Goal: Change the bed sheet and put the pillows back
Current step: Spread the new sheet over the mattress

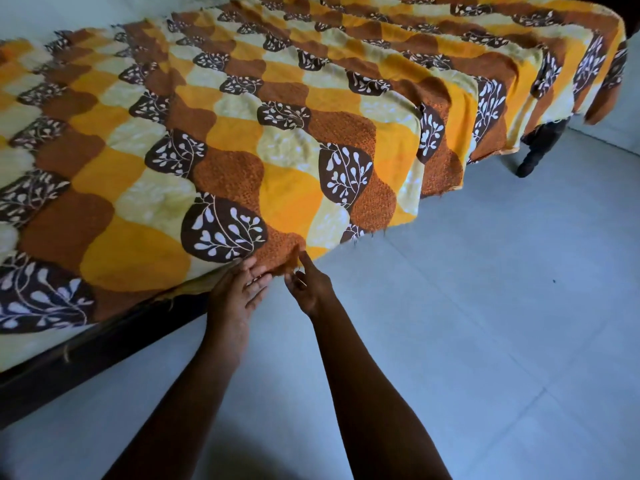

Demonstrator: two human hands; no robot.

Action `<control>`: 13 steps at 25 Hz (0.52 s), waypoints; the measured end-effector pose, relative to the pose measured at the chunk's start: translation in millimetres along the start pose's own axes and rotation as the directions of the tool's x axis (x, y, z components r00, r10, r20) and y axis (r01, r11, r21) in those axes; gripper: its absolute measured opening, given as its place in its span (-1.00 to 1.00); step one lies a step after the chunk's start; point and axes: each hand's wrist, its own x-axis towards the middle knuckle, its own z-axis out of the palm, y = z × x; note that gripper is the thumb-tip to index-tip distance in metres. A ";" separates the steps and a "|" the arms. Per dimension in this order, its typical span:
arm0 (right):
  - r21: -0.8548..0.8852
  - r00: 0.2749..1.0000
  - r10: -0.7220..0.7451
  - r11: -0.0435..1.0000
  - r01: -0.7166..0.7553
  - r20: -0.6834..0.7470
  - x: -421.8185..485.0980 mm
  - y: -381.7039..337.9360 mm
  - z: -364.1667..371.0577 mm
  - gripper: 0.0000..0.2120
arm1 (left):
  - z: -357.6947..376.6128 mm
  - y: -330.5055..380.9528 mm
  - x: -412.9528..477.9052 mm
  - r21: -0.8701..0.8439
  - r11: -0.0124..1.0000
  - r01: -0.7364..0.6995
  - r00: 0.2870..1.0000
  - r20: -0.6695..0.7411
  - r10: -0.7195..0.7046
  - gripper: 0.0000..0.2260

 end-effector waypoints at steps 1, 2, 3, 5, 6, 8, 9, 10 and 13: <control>-0.018 1.000 0.008 1.000 -0.008 0.011 1.7 4.9 7.3 -0.71 | -4.3 -0.9 -1.8 -0.065 0.997 0.047 0.999 -0.010 -0.048 -0.76; -0.042 1.000 0.009 0.999 -0.009 0.009 2.0 7.5 14.1 -0.67 | -6.8 -1.9 -2.6 -0.117 0.988 0.104 0.994 -0.017 -0.107 -0.74; -0.067 1.000 0.002 0.998 -0.002 -0.007 1.2 8.8 19.1 -0.61 | -8.3 -3.8 -3.6 -0.153 0.973 0.171 0.984 -0.028 -0.177 -0.72; -0.126 0.996 -0.053 0.991 0.043 -0.071 2.6 7.9 23.1 -0.58 | -10.1 -14.3 -3.5 -0.231 0.919 0.318 0.940 -0.048 -0.337 -0.67; -0.157 0.990 -0.092 0.985 0.075 -0.104 3.2 6.1 24.1 -0.64 | -10.2 -20.1 -2.4 -0.275 0.885 0.375 0.914 -0.052 -0.403 -0.64; -0.182 0.982 -0.134 0.977 0.109 -0.133 4.4 0.9 23.0 -0.84 | -5.7 -28.0 4.8 -0.337 0.842 0.421 0.886 -0.045 -0.461 -0.57; -0.167 0.985 -0.126 0.980 0.105 -0.117 3.9 -1.0 21.4 -0.88 | -2.2 -30.7 12.3 -0.343 0.845 0.411 0.891 -0.043 -0.451 -0.56; -0.144 0.989 -0.111 0.985 0.097 -0.094 3.6 -1.9 18.9 -0.87 | 2.5 -31.6 19.6 -0.339 0.856 0.390 0.903 -0.042 -0.428 -0.55; -0.166 0.989 -0.099 0.983 0.080 -0.112 4.6 -0.4 7.1 -0.82 | 14.5 -29.3 38.8 -0.329 0.885 0.329 0.929 -0.057 -0.367 -0.48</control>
